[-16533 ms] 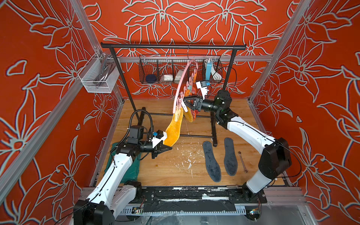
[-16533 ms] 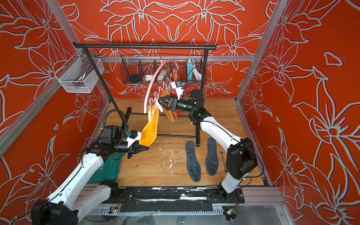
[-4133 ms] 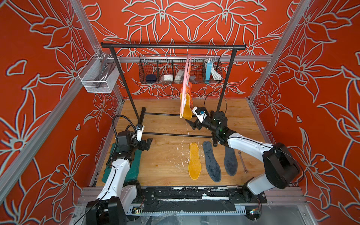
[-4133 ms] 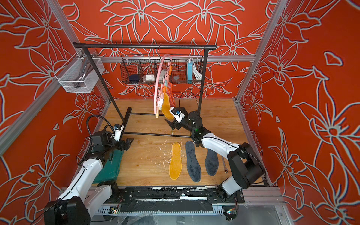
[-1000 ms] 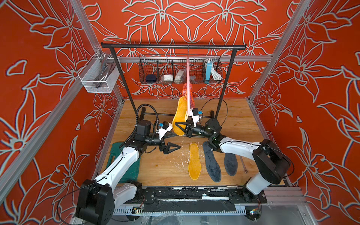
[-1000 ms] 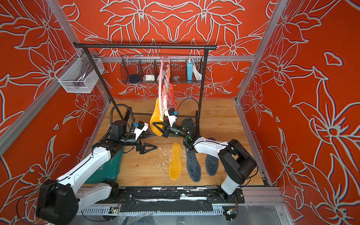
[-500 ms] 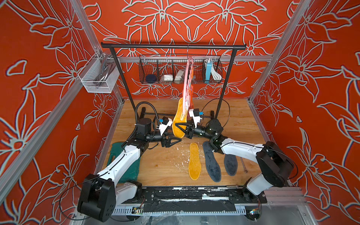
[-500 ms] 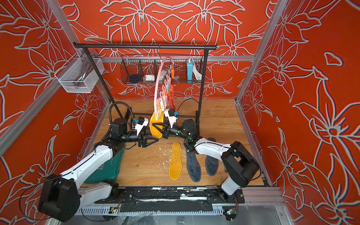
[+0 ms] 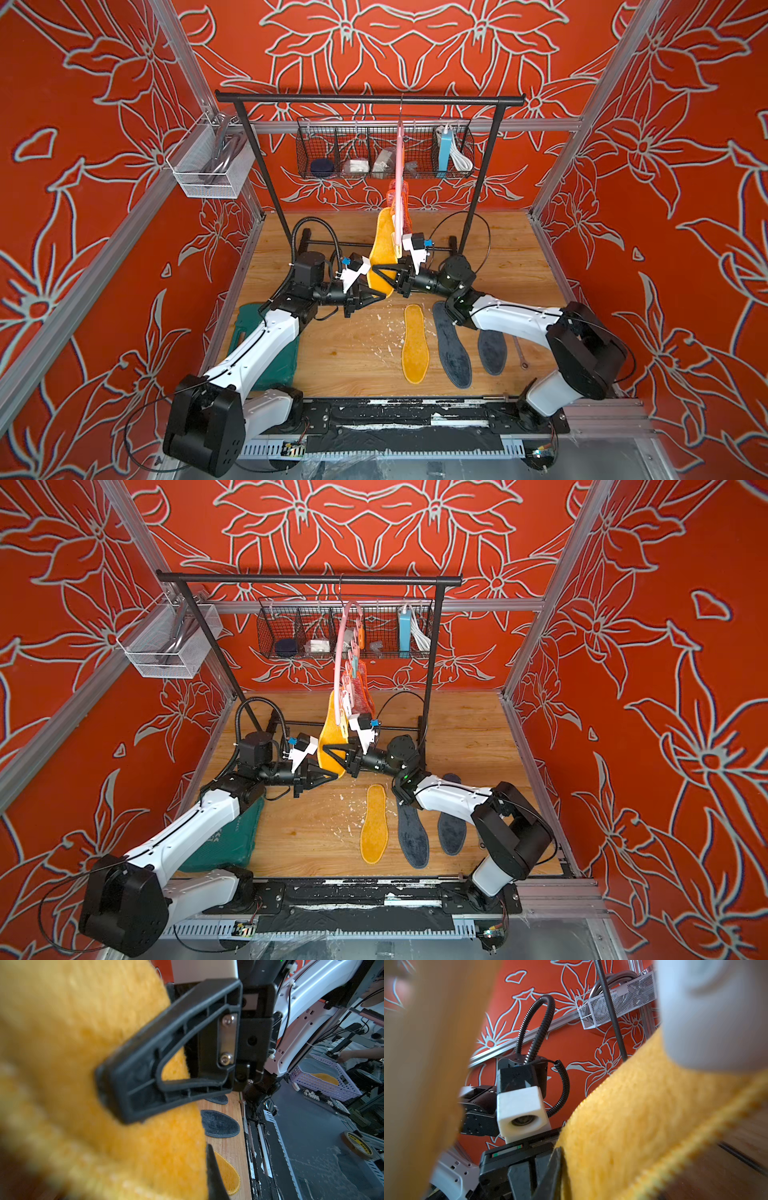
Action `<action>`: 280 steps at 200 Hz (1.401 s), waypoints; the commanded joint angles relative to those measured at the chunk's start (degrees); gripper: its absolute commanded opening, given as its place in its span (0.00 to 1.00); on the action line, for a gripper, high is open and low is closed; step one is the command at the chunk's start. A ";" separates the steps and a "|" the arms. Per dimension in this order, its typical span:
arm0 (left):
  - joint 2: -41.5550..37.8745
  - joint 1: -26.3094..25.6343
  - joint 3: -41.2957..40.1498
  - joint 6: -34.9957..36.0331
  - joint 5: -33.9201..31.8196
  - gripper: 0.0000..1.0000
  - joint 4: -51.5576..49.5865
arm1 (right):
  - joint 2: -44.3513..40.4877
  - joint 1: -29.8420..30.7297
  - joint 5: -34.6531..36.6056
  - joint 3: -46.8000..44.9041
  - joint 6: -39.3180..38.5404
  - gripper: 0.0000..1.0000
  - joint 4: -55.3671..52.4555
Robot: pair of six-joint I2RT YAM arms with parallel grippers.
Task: Take the shoe insoles off the hanger
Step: Remove the insole from the hanger, then open the clamp at the hanger.
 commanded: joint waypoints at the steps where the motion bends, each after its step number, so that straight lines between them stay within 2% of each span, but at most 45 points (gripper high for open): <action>1: -1.35 -0.28 0.00 1.70 2.87 0.00 -1.64 | -1.66 0.07 2.09 -1.46 -0.25 0.30 0.95; 20: -0.98 -0.28 0.45 2.30 3.02 0.00 -2.56 | -2.05 -0.26 1.89 -1.30 -0.58 0.40 -0.22; 52: -1.81 -0.28 -0.40 2.43 2.68 0.00 -2.67 | -2.71 -1.37 3.53 -1.40 -1.49 0.47 -2.93; 100: -1.28 -0.28 -0.50 3.16 2.48 0.00 -3.04 | -3.16 -6.51 1.28 -1.71 0.18 0.49 -2.57; 145: -1.64 -0.28 -0.56 4.92 2.61 0.00 -4.56 | -4.78 -10.05 1.19 -2.20 -0.06 0.57 -2.05; 216: -0.67 -0.28 -0.57 5.82 3.62 0.00 -4.96 | -0.80 -16.16 -6.44 5.48 4.18 0.58 -0.41; 280: -0.56 -0.28 0.04 8.16 3.46 0.00 -7.57 | 5.31 -16.74 -11.26 14.45 10.46 0.58 4.24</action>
